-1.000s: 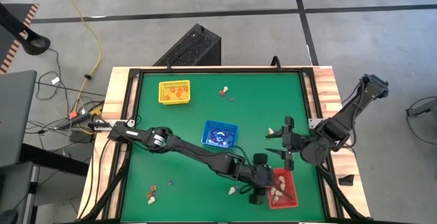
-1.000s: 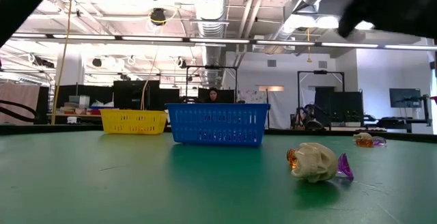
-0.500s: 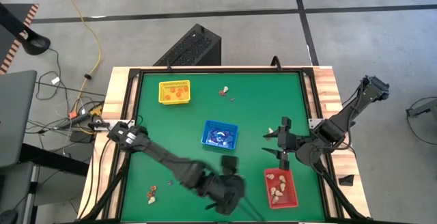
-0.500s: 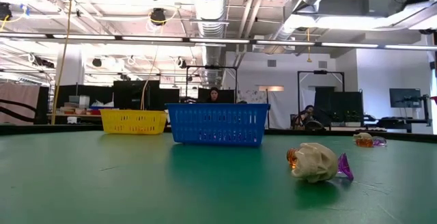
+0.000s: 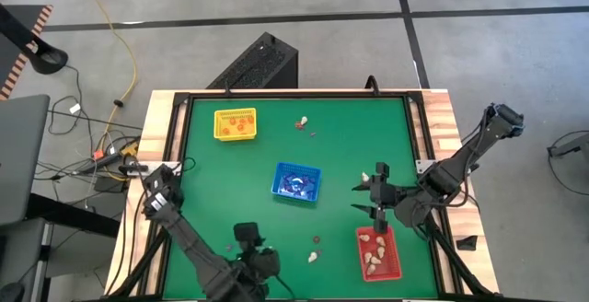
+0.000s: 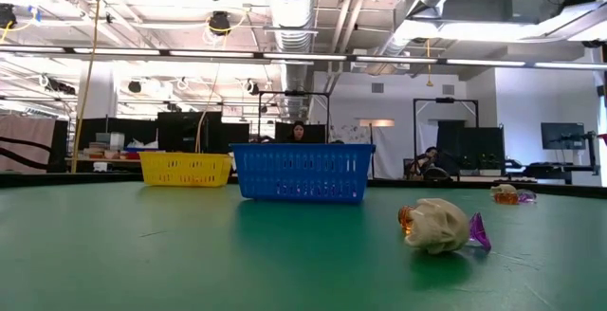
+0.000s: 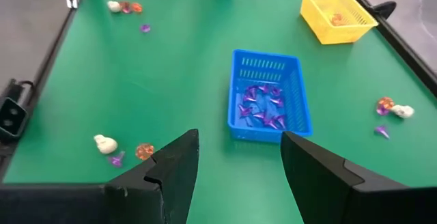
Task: Sort Halloween decoration
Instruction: Put the witch hat toy into the blue bin
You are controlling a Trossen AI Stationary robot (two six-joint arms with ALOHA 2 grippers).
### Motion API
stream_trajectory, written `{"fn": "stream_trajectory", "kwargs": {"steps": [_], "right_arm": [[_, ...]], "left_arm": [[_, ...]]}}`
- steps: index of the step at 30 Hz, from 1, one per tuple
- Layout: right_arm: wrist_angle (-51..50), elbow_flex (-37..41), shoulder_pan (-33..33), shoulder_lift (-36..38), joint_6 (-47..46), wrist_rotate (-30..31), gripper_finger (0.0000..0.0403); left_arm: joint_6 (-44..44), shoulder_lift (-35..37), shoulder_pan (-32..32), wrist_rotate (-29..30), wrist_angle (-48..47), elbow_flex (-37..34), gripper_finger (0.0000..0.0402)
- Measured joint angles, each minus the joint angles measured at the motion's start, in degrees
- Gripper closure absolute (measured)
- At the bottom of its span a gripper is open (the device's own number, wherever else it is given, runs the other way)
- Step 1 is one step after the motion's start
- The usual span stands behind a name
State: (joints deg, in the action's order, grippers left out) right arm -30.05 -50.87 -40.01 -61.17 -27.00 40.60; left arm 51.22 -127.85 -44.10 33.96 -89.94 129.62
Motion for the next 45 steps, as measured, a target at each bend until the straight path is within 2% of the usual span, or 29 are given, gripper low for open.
{"fn": "stream_trajectory", "kwargs": {"steps": [4,12,15,20,23,26,30,38,45], "right_arm": [[2.5,0.0,0.0,0.0,0.1,-0.4,0.0164],[6.2,0.0,0.0,0.0,0.4,-0.4,0.0164],[6.7,0.0,0.0,0.0,0.4,-0.4,0.0164],[7.3,0.0,0.0,0.0,0.4,-0.4,0.0164],[7.8,0.0,0.0,0.0,0.5,-0.4,0.0164],[8.1,0.0,0.0,0.0,0.5,-0.4,0.0164],[7.9,0.0,0.0,0.0,0.5,-0.4,0.0164],[7.5,0.0,0.0,0.0,0.7,-3.3,0.0164],[5.3,0.0,-0.1,0.0,0.0,-3.7,0.0164]], "left_arm": [[5.8,0.1,-2.0,-2.5,0.0,-2.7,0.0200],[11.6,0.6,-4.2,-12.7,-0.1,-12.3,0.0200],[12.3,2.8,-4.3,-11.9,0.0,-16.2,0.0200],[16.9,12.8,-3.5,-8.1,0.4,-26.9,0.0200],[20.7,20.8,-3.0,-6.1,5.8,-35.0,0.0200],[22.8,28.0,-2.6,-4.5,15.0,-42.7,0.0200],[22.4,33.2,-2.6,-5.0,26.0,-51.4,0.0201],[21.2,34.1,-2.9,-18.9,43.6,-65.2,0.0201],[23.3,34.1,-2.9,-20.7,49.3,-71.1,0.0201]]}}
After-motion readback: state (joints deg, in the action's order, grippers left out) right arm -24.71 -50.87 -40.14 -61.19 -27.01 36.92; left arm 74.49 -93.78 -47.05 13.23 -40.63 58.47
